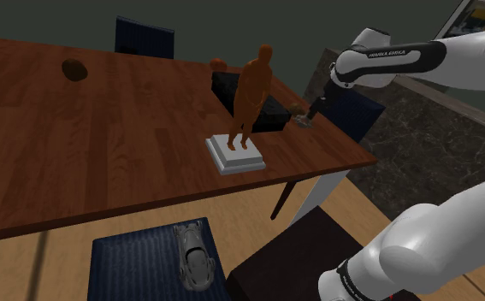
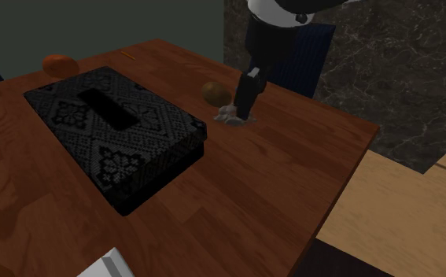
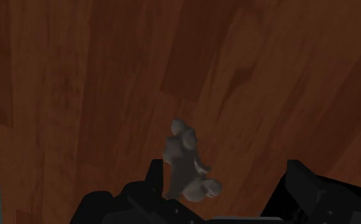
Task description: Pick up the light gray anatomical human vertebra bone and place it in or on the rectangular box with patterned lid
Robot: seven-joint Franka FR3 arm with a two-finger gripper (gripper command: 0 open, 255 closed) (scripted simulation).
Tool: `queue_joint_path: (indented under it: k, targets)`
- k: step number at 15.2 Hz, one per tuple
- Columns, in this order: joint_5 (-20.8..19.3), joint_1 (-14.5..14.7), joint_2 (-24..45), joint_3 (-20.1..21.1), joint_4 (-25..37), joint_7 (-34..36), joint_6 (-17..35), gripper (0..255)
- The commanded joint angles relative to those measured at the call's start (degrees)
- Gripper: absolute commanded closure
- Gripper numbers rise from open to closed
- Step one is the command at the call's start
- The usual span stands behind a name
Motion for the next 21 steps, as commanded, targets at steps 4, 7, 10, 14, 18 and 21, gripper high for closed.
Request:
queue_joint_path:
  k: [4,7,10,14,18,21]
  targets:
    - [6.02,0.21,7.94,-3.38,4.60,-8.02,2.99,0]
    - [7.14,0.22,9.50,-3.56,3.82,-8.80,5.10,0]
    - [8.66,0.22,11.51,-3.71,3.04,-9.86,7.56,0]
    - [8.66,0.21,11.51,-3.70,3.04,-9.86,7.56,0]
    - [8.66,0.21,11.50,-3.70,3.04,-9.86,7.55,0]
    - [8.66,0.21,11.50,-3.70,3.04,-9.86,7.55,255]
